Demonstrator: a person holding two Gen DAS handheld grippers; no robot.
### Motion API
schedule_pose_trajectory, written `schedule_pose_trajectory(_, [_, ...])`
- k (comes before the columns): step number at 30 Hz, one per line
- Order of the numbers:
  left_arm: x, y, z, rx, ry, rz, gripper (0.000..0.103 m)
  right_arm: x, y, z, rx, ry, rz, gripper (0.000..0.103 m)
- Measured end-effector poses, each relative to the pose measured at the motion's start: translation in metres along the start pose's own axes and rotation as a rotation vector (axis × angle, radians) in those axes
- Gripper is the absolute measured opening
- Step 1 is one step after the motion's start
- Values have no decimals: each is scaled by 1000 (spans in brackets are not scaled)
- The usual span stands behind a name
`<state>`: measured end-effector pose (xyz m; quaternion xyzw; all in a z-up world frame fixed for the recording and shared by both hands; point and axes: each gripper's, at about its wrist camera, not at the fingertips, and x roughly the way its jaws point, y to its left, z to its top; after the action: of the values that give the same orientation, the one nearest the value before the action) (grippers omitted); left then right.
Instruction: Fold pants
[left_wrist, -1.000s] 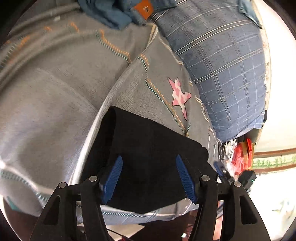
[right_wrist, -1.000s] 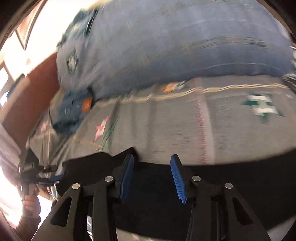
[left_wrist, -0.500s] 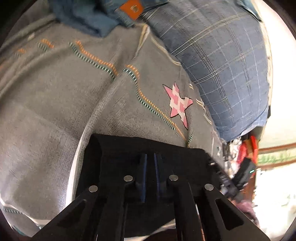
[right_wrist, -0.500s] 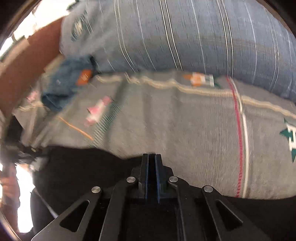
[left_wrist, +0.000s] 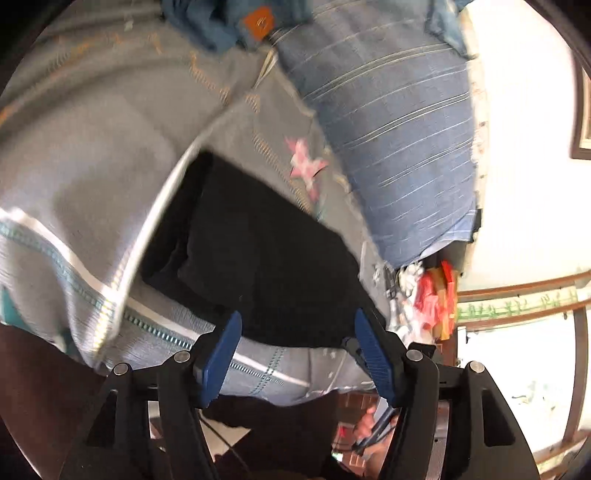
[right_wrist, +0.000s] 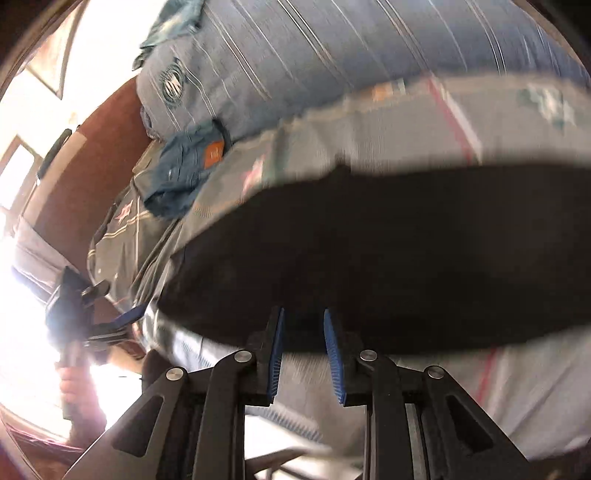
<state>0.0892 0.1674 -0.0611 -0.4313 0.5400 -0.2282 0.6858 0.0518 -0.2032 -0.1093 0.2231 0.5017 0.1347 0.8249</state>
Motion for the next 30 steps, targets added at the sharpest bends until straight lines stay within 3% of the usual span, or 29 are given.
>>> schedule_pose_trajectory(4, [30,17,17,-52,39,38,60,23,-4,-9,85,16,54,24])
schedule_pose_trajectory(9, [38,29,37,-84,40,85,25,44,-14,-2,252,-3,180,28])
schedule_pose_trajectory(10, [38,31,39,-89,41,85,23,48,-15,-1,267,-5,187,22])
schedule_pose_trajectory(11, [36,34,41,-95,42,82,19,51,-16,0,275,-11,184,4])
schedule_pose_trajectory(12, [32,32,40,-90,42,73,16,51,-14,1,268,-16,179,4])
schedule_pose_trajectory(15, [11,22,30,-35,23,73,15,31,3,-2,208,-68,194,4])
schedule_pose_trajectory(18, [-4,19,20,27,-5,142,16,22,17,-11,142,-65,200,4])
schedule_pose_trajectory(20, [6,39,22,-29,34,186,16,33,12,-17,147,-18,181,4])
schedule_pose_trajectory(22, [12,52,24,-102,59,165,16,51,0,-22,180,31,146,4])
schedule_pose_trajectory(24, [6,52,26,-112,53,151,17,53,-7,-22,205,29,175,6])
schedule_pose_trajectory(26, [-4,38,26,-37,43,173,18,43,-6,-20,196,12,183,9])
schedule_pose_trajectory(30, [-24,-5,16,199,62,212,37,-12,-21,-19,149,-111,117,10])
